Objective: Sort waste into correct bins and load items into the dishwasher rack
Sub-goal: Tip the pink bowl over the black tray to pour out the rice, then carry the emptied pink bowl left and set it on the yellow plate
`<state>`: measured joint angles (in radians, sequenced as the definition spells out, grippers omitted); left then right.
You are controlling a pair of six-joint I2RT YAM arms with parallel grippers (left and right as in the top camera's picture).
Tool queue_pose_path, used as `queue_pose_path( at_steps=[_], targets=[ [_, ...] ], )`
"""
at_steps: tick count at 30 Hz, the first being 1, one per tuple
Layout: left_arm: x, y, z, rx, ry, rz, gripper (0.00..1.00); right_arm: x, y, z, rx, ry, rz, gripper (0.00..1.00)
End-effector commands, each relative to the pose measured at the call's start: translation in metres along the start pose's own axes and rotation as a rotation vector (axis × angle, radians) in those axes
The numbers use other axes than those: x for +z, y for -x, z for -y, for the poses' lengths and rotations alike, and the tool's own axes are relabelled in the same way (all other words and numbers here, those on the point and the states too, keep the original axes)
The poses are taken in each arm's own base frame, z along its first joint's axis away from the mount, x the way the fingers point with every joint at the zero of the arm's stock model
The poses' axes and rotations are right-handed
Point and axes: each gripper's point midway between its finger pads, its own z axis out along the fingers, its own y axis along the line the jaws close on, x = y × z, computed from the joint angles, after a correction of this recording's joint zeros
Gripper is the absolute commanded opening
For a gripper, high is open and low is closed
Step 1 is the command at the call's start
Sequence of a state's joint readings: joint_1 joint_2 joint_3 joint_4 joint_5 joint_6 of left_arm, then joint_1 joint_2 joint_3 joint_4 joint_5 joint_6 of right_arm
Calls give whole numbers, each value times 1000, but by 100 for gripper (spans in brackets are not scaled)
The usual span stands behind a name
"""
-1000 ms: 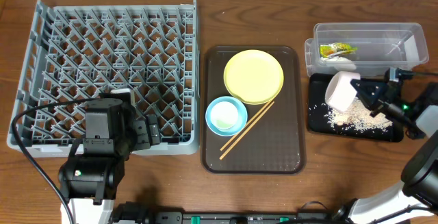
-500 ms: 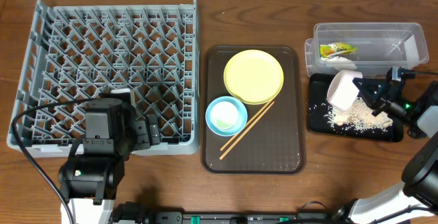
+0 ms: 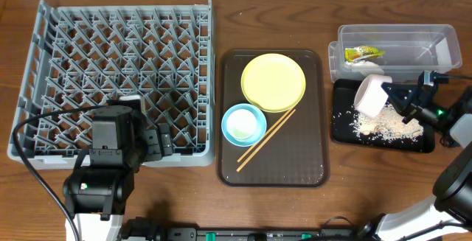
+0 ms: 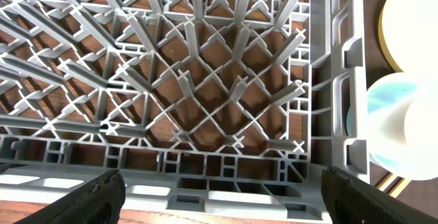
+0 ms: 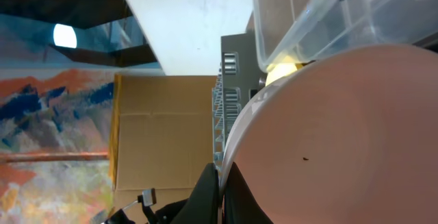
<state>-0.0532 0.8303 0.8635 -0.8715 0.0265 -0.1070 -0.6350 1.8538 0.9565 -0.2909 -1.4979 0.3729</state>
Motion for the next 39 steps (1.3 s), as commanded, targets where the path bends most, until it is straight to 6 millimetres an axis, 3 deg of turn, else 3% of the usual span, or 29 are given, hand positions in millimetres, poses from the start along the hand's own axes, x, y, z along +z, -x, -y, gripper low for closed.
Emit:
queue_pose_path(
  at_steps=[1,7,14,22,33,39],
  targets=[
    [-6,7,-1,-3,4,22,93,-1,-2,-15,-62,59,-21,1],
    [-6,7,-1,-3,4,22,93,9,-11,-25,-65,61,-54,1],
    [-6,7,-1,-3,4,21,93,28,-32,-65,-211,40,-108,1],
    [-6,7,-1,-3,4,22,93,71,-74,-96,-370,-62,-186,1],
    [-6,7,-1,-3,4,22,93,154,-138,-52,-663,-389,-318,1],
    [-6,7,-1,-3,4,22,93,170,-133,-20,-913,-706,-230,1]
  ],
)
